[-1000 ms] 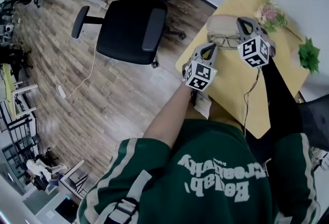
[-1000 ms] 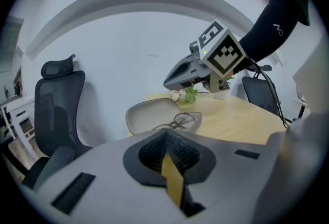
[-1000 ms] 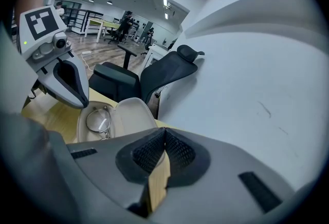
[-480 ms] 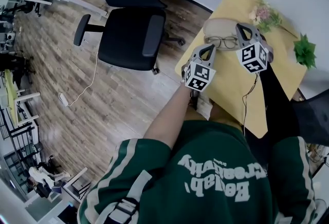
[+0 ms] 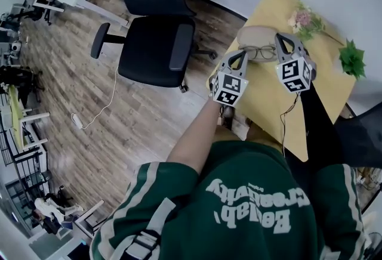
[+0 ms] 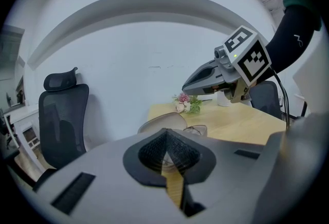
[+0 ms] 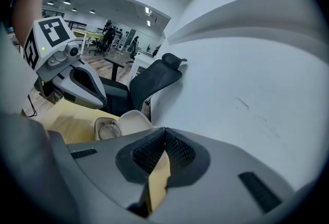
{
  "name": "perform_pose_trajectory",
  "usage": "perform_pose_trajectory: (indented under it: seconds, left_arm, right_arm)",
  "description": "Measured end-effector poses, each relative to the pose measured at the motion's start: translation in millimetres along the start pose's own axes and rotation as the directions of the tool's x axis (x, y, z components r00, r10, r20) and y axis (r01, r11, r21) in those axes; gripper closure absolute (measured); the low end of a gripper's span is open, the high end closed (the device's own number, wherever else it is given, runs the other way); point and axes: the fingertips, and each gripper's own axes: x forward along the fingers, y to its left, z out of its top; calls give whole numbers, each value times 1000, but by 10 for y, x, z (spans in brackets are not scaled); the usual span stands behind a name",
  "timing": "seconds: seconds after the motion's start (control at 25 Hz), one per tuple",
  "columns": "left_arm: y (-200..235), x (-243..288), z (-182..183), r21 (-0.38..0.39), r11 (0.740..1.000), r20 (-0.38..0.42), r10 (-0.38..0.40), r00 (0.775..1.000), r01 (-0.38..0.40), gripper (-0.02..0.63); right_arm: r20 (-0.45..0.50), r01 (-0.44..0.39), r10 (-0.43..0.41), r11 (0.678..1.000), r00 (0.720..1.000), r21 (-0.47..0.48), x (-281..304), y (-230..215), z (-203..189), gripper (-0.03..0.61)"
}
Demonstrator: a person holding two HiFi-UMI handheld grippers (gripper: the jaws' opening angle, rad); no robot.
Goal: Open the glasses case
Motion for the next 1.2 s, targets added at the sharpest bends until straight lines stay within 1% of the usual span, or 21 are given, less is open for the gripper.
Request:
perform_pose_trajectory:
  seconds: [0.12, 0.24, 0.44, 0.68, 0.88, 1.0, 1.2]
  left_arm:
    - [30, -49, 65, 12, 1000, 9, 6, 1000, -6, 600]
    - [57, -85, 136, 21, 1000, 19, 12, 1000, -13, 600]
    - [127, -174, 386, 31, 999, 70, 32, 997, -34, 600]
    - [150, -243, 673, 62, 996, 111, 54, 992, -61, 600]
    - [121, -318, 994, 89, 994, 172, 43, 984, -59, 600]
    - [141, -402, 1160, 90, 994, 206, 43, 978, -62, 600]
    - [167, -592, 1370, 93, 994, 246, 28, 969, -53, 600]
  right_arm:
    - [20, 14, -14, 1000, 1000, 16, -58, 9, 86, 570]
    - [37, 40, -42, 997, 998, 59, -130, -17, 147, 569]
    - [66, 98, -107, 988, 992, 122, -362, -105, 271, 570]
    - [90, 166, -185, 968, 979, 187, -649, -206, 303, 570]
    - [102, 196, -225, 953, 969, 232, -840, -224, 345, 569]
    - [109, 218, -251, 944, 962, 248, -944, -211, 401, 569]
    - [115, 242, -290, 918, 950, 313, -1096, -159, 499, 570]
